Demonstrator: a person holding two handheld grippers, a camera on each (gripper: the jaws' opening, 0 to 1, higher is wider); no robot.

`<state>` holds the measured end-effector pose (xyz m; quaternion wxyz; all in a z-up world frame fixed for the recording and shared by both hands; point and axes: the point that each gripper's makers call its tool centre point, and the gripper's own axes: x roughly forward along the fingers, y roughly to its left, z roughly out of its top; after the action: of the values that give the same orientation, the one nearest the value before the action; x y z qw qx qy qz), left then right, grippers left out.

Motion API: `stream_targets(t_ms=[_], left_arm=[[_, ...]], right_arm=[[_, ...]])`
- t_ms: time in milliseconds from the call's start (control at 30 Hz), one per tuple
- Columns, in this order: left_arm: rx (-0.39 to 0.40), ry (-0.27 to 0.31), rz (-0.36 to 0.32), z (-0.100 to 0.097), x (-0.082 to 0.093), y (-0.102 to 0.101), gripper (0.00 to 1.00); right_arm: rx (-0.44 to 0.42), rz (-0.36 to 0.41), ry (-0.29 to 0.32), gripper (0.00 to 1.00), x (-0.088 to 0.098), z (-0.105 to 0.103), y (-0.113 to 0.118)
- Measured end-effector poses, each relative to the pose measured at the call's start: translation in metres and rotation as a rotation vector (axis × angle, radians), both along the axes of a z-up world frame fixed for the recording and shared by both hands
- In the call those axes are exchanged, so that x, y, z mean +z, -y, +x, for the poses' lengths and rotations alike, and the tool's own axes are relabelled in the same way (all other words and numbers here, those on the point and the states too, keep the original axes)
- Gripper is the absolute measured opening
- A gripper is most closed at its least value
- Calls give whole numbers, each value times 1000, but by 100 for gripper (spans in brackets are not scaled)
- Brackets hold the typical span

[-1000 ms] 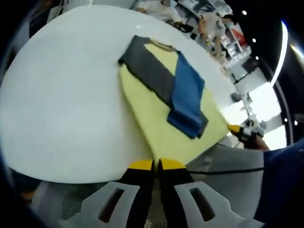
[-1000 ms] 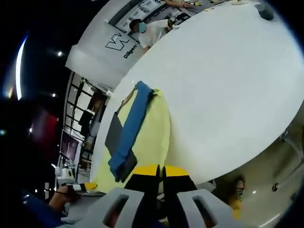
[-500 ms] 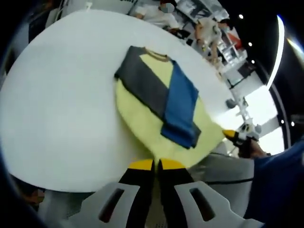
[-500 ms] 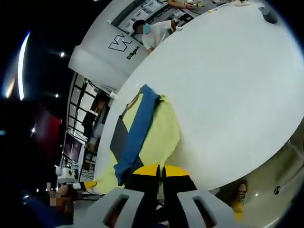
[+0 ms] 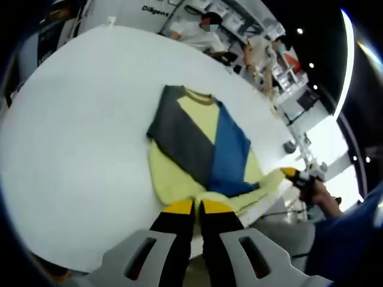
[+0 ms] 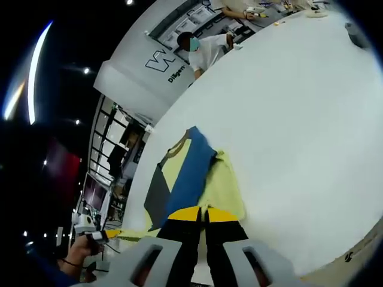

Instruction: Fold the garment on the visible template until the final outline fits inside the template.

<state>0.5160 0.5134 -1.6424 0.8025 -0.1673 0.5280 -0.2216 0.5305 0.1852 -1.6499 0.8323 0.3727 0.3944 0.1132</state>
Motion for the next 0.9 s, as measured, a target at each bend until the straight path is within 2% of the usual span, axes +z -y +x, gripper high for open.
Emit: stream_targets(t_ms=[67,133,233,333,400,600,767,900], left_arm=[[-6,-4,15,0,-4,-1,4],[-30,-37,57,-4,-17,-7,4],[-29,-31,59,-3,-18,-7,4],[-28,-34,47,-3,-15,-6,4],[-14,-13,7,3,-4,-8,4],[-2,22,-18,13,12,-8,4],[13,62,-39,32,26,-7,4],[21,87,-41,50,27,-15,4]], right_arm=[[7,-11,-4,0,-2,0,0],[19,-17,-23,0,-7,-1,-1],[23,-28,-26,0,-9,-3,2],[19,-24,-23,0,-5,-3,3],[14,-5,-6,0,3,-1,2],[20,1,7,0,9,5,-1],[8,17,48,0,25,26,1],[8,17,69,0,33,40,1]])
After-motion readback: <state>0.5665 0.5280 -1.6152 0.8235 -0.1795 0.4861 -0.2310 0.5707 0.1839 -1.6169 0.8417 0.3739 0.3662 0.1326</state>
